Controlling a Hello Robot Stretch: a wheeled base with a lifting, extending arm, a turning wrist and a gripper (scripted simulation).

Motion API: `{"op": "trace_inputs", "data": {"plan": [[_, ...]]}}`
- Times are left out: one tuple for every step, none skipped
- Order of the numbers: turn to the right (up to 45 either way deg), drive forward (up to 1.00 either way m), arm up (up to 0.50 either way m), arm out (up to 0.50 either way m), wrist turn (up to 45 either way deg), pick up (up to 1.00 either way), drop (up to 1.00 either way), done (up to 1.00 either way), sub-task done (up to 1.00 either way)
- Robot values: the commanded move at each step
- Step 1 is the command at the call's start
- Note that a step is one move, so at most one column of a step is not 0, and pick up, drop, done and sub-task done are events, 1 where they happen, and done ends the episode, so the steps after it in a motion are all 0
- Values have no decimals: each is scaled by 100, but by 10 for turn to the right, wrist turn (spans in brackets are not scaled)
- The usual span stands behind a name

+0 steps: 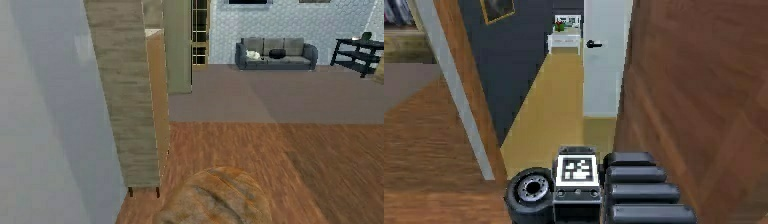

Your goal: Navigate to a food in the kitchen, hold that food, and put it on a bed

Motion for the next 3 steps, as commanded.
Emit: {"op": "trace_inputs", "data": {"plan": [[450, 0, 0, 0, 0, 0, 0, 0, 0], [0, 40, 0, 0, 0, 0, 0, 0, 0], [360, 0, 0, 0, 0, 0, 0, 0, 0]]}}
